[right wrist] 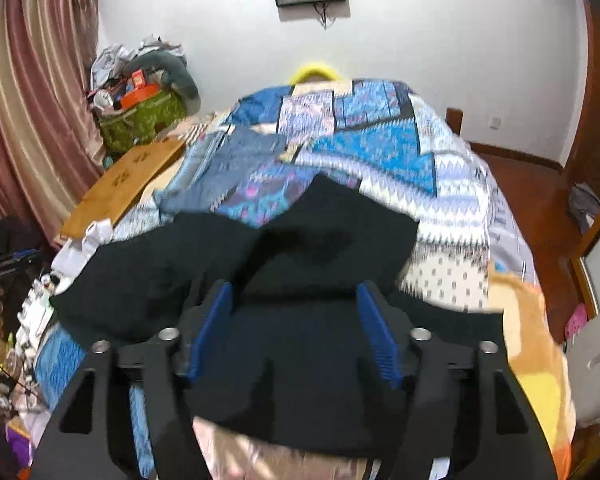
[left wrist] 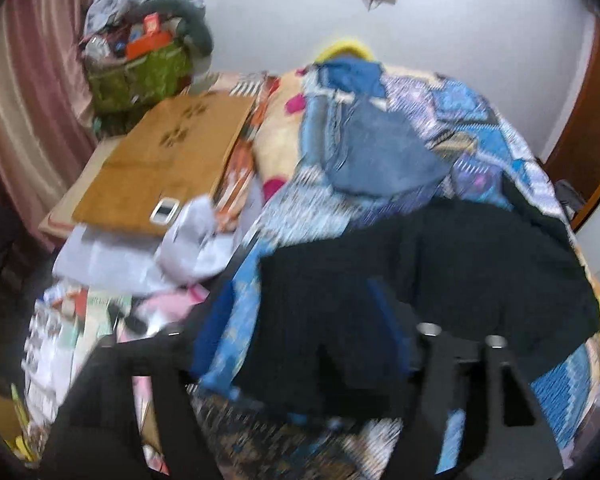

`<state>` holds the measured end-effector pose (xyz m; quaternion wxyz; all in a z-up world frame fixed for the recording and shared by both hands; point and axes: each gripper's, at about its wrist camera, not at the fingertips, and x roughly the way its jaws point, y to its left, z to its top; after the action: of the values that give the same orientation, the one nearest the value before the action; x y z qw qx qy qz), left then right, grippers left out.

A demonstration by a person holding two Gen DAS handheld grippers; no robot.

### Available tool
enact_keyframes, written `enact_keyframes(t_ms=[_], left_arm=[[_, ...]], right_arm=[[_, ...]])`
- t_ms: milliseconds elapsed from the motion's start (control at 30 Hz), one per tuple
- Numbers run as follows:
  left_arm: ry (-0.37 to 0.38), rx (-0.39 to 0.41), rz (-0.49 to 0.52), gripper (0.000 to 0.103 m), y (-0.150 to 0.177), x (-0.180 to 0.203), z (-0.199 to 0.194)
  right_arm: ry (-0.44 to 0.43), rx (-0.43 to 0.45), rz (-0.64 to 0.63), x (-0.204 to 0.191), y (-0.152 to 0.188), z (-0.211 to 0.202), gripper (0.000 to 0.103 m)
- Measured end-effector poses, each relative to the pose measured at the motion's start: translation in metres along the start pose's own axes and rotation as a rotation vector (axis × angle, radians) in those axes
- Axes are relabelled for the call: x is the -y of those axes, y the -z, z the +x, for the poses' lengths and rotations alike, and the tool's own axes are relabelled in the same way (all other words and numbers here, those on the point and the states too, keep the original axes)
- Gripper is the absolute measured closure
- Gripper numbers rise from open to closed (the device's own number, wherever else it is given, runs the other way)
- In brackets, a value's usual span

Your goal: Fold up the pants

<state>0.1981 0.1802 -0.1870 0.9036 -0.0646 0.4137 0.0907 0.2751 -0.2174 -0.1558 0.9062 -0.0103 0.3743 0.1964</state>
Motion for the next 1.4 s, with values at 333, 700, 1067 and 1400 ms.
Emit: enact_keyframes(t_ms=[333, 700, 1067, 1400], left_arm=[[0.076, -0.01, 0.085, 0.012, -0.061, 0.058, 0.049], [0.058, -0.052, 0.202, 0.012, -0.077, 0.104, 0.117], [0.073, -0.111, 0.226, 0.012, -0.075, 0.122, 0.148], [0.137, -0.147, 0.313, 0.012, -0.065, 0.169, 0.122]], right_arm=[[-0.002, -0.068, 0.002, 0.019, -0.055, 0.076, 0.032], [-0.042, -0.264, 0.047, 0.039, -0.09, 0.2, 0.032], [-0.046, -0.267, 0.077, 0.046, -0.088, 0.237, 0.094], [-0.067, -0.14, 0.122, 0.072, -0.092, 0.158, 0.095]])
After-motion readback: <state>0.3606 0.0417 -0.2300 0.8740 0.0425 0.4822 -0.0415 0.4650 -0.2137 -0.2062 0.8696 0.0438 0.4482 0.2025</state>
